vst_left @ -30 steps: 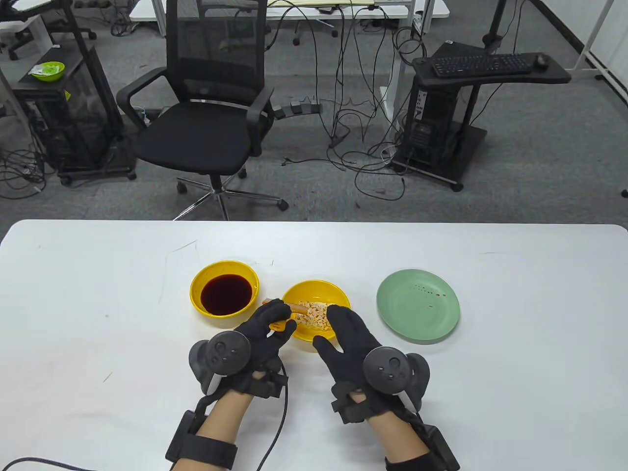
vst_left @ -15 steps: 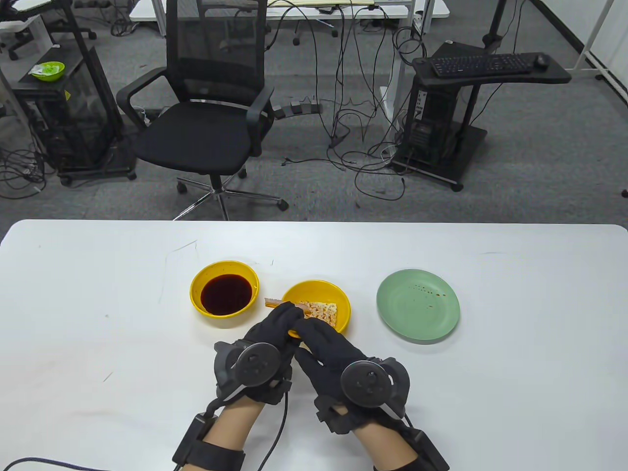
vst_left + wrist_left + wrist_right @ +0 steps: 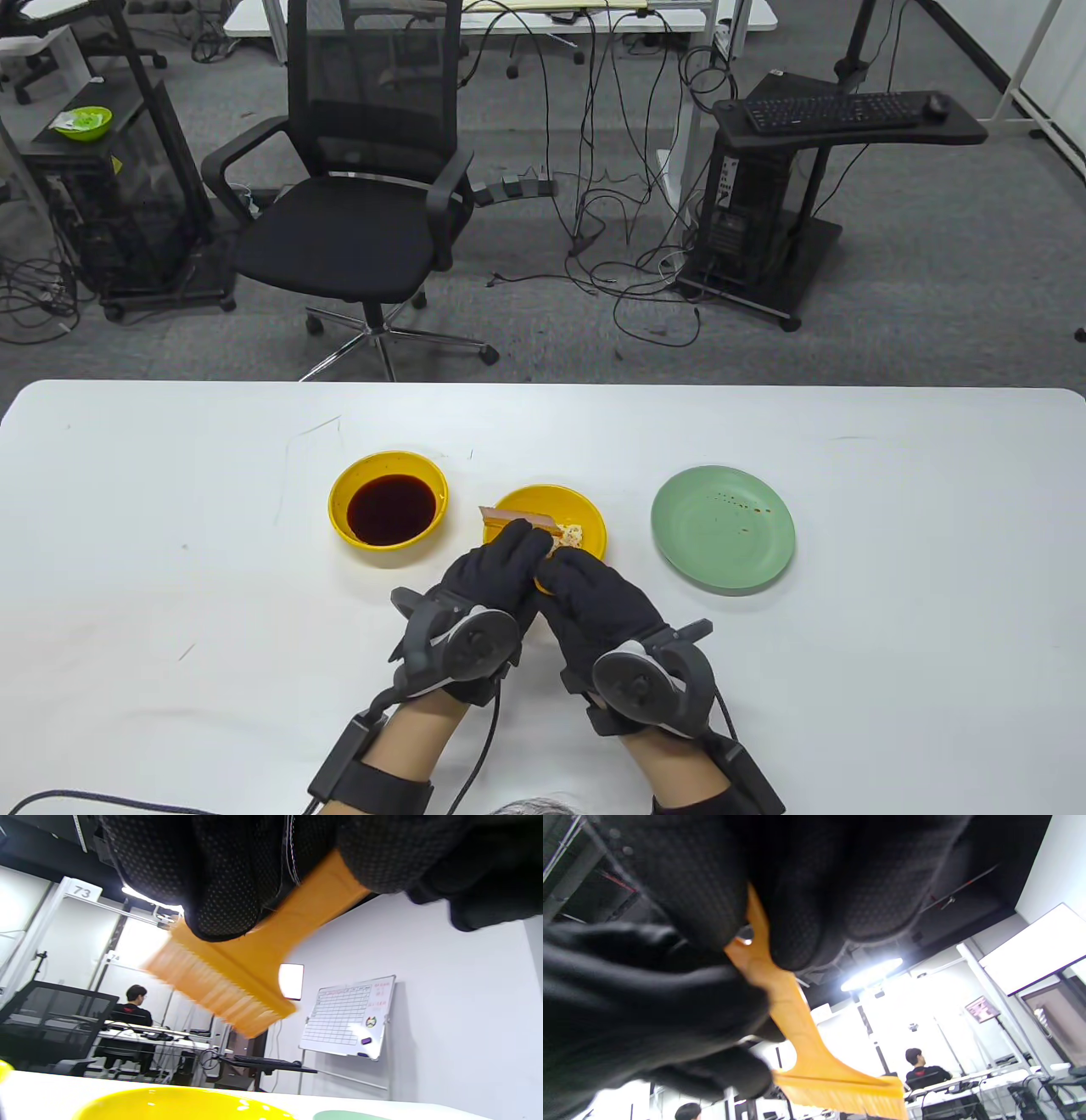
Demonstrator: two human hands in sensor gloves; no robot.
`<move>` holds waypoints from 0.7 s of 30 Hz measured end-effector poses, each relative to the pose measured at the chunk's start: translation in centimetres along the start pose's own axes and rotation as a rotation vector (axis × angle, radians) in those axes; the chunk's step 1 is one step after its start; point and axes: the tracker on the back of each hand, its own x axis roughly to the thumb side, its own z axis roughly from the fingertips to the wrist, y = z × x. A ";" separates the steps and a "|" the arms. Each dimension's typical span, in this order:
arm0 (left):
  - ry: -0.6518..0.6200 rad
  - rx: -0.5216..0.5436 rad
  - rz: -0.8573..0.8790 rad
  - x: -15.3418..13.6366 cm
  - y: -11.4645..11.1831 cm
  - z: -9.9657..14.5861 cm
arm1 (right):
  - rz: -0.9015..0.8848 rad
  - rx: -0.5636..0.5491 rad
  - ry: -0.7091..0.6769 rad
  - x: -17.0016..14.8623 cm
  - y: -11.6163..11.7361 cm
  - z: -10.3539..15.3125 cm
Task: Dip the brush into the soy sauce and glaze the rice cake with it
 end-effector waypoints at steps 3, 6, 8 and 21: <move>0.040 0.007 0.002 -2.6 1.0 0.5 | 0.068 -0.021 0.028 -1.7 -0.9 -0.5; 0.082 0.005 0.060 -6.0 2.2 1.7 | 0.162 -0.032 0.073 -4.1 -1.6 -0.7; 0.144 0.099 0.162 -8.2 3.2 3.0 | 0.239 -0.033 0.108 -5.9 -2.0 -0.6; 0.326 0.112 0.203 -14.9 3.6 8.1 | 0.537 0.142 0.234 -11.8 -0.3 1.5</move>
